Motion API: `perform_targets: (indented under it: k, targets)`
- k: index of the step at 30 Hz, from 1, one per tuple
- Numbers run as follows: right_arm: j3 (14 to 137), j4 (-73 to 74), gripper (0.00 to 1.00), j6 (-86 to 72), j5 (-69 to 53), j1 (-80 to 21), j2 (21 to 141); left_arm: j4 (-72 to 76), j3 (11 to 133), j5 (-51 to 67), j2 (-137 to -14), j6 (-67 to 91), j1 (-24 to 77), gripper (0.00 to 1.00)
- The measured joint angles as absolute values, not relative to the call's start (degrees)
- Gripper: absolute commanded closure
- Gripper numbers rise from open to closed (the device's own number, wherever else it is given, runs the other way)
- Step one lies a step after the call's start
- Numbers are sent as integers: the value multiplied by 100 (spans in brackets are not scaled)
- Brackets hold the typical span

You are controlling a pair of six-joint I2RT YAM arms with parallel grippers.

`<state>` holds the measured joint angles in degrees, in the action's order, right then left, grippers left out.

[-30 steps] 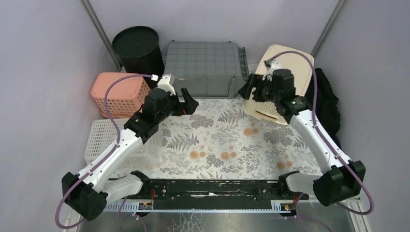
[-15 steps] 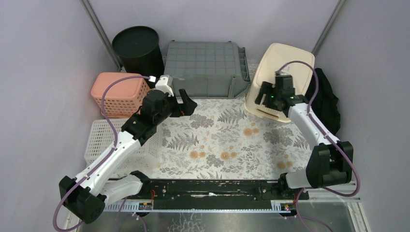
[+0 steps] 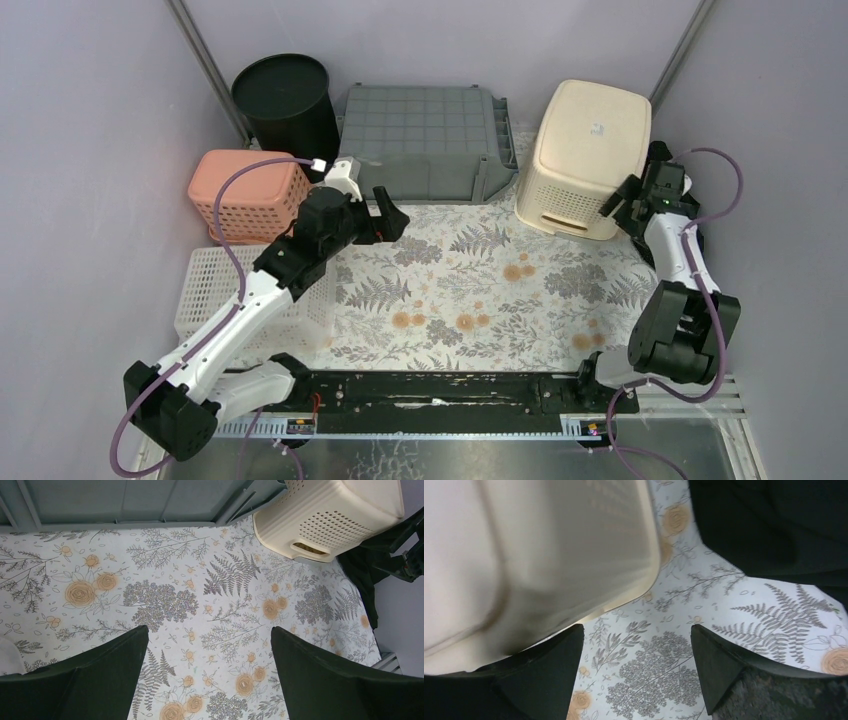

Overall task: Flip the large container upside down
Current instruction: Move the container to the center of the board.

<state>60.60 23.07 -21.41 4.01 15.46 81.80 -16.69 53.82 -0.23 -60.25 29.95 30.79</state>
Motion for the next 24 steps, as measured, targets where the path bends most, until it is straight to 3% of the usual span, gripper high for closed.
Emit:
perform_targets:
  k: [6, 15, 19, 24]
  targets:
    - [6235, 2456, 20, -2202, 294, 1662, 8040, -1669, 5369, -23, -6025, 2995, 3081, 0]
    - [6222, 2084, 21, -2388, -355, 290, 6259, -1669, 5363, -23, -6027, 2995, 3083, 0]
    - [6326, 1533, 21, -2425, -921, -47, 6685, -1667, 5363, -23, -6058, 2998, 3083, 0]
    - [6875, 1232, 21, -2340, -1177, -650, 8075, -1667, 5363, -23, -6073, 2998, 3083, 0]
